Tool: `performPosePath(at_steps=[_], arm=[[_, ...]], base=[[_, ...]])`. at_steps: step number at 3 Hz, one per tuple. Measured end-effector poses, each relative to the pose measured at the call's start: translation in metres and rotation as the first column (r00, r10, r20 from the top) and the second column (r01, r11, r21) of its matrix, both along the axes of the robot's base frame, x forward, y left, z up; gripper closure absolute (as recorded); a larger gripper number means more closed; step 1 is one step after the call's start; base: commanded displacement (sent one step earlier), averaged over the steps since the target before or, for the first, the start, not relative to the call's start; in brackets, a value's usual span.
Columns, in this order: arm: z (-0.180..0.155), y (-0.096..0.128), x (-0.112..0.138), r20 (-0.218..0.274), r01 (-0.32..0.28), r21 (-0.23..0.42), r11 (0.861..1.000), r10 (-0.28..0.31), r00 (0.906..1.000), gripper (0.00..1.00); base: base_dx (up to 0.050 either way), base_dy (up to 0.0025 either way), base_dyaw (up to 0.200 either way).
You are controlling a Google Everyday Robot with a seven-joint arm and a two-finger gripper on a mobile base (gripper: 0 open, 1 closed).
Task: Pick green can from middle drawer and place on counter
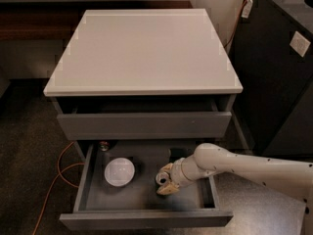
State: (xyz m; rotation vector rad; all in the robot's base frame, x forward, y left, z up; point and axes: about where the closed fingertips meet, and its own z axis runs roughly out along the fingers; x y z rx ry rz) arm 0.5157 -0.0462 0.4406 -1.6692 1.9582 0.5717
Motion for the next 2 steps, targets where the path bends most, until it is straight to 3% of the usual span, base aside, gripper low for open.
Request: performPosePath(at_steps=[1,2], arm=[[0.009,0.006,-0.008,0.018,-0.025,0.010,1.000,0.024,0.9995,0.72],[0.057,0.027,-0.027,0.089,-0.113,0.043,0.993,0.109,0.9901,0.99]], base=[[0.000,0.00000,0.000],[0.000,0.00000,0.000]])
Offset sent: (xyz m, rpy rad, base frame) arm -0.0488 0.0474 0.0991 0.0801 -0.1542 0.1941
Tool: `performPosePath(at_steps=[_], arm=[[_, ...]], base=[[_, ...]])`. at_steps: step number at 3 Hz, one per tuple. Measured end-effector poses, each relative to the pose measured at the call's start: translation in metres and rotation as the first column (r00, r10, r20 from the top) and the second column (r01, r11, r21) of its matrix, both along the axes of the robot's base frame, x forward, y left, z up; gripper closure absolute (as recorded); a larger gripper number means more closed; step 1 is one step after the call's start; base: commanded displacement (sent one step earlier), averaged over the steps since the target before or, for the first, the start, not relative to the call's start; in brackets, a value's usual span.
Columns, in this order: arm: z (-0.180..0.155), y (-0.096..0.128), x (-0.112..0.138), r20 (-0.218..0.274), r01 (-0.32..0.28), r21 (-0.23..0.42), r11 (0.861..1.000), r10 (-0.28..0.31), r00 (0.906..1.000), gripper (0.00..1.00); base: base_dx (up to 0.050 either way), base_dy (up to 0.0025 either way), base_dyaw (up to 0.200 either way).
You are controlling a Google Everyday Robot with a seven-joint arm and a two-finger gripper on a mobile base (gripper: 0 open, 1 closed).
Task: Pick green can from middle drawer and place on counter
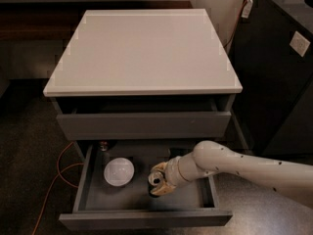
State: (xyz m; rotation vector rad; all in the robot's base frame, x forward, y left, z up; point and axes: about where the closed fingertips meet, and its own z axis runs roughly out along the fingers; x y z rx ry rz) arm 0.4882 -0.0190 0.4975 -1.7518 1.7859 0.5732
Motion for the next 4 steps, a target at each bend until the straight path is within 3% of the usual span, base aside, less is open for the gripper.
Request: performPosePath(at_steps=[1,2,3,4], arm=[[0.054,0.013,-0.017,0.056,-0.077,0.028,0.997,0.075,0.9956,1.00],[0.095,0.013,-0.025,0.105,-0.108,0.028,0.994,0.104,0.9890,1.00],[0.095,0.013,-0.025,0.105,-0.108,0.028,0.994,0.104,0.9890,1.00],[0.117,0.015,-0.023,0.106,-0.083,0.018,0.996,0.081,0.9911,1.00]], base=[[0.000,0.00000,0.000],[0.000,0.00000,0.000],[0.000,0.00000,0.000],[0.000,0.00000,0.000]])
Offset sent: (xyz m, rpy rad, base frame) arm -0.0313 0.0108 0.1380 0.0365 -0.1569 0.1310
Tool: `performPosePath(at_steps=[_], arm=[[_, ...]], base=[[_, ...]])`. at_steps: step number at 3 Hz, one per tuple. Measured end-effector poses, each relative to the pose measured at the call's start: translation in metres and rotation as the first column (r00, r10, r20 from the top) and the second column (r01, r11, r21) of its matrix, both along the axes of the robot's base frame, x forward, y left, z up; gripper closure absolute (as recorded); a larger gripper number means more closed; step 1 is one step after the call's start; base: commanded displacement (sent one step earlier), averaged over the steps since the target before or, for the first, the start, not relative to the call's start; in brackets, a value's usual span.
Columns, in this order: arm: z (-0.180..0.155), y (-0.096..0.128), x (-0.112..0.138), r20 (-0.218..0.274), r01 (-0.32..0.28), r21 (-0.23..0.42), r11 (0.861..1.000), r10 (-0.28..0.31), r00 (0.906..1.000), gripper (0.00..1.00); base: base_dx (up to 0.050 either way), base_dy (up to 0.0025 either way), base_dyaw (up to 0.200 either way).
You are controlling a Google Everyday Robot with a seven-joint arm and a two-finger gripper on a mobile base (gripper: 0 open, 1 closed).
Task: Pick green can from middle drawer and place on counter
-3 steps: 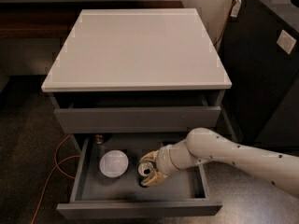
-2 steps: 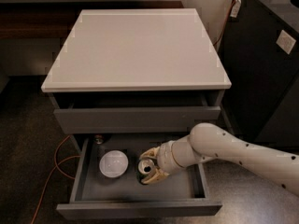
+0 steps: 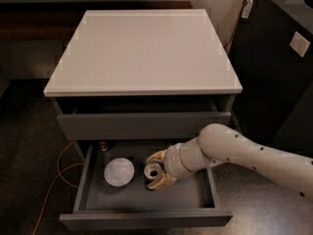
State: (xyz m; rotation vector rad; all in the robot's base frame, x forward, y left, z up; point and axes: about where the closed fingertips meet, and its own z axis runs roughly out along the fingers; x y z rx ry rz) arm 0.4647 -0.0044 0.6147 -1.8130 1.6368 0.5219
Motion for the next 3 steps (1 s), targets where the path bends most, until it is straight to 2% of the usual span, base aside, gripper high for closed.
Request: performPosePath(at_steps=[1,3], arm=[[0.044,0.005,0.007,0.005,0.032,-0.016,0.999,-0.032,0.9995,1.00],[0.104,0.007,0.019,0.038,0.046,-0.017,0.999,-0.045,0.9983,1.00]], base=[[0.000,0.00000,0.000],[0.000,0.00000,0.000]])
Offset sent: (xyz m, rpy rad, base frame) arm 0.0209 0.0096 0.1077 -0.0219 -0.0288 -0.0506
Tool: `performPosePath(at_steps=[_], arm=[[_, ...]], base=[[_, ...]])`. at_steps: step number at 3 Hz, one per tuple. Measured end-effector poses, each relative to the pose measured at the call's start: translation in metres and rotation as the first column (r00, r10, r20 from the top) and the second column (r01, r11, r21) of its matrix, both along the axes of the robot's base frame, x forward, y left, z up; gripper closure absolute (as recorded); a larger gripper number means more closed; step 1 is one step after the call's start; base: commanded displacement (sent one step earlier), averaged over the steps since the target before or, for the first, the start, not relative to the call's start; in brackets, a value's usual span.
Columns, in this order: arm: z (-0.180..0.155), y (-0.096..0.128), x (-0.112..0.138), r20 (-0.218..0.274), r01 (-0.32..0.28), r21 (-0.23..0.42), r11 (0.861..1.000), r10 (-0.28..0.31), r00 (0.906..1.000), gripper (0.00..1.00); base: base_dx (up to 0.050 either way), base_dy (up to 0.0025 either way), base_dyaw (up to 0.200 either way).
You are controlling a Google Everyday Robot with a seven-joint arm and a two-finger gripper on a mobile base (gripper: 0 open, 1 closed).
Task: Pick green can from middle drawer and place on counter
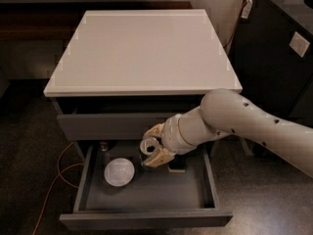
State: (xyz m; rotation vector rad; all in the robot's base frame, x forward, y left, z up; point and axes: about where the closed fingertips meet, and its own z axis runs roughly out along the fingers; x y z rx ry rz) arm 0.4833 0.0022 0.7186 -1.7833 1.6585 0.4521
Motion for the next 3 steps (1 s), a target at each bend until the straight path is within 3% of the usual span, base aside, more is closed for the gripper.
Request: performPosePath(at_steps=[1,2,3], arm=[[0.043,-0.001,0.007,0.033,0.002,0.005,1.000,-0.002,0.9995,1.00],[0.046,0.000,0.007,0.031,0.004,0.003,1.000,-0.004,0.9995,1.00],[0.079,0.011,0.004,0.014,0.025,-0.012,1.000,-0.025,0.9996,1.00]], base=[[0.000,0.00000,0.000],[0.000,0.00000,0.000],[0.000,0.00000,0.000]])
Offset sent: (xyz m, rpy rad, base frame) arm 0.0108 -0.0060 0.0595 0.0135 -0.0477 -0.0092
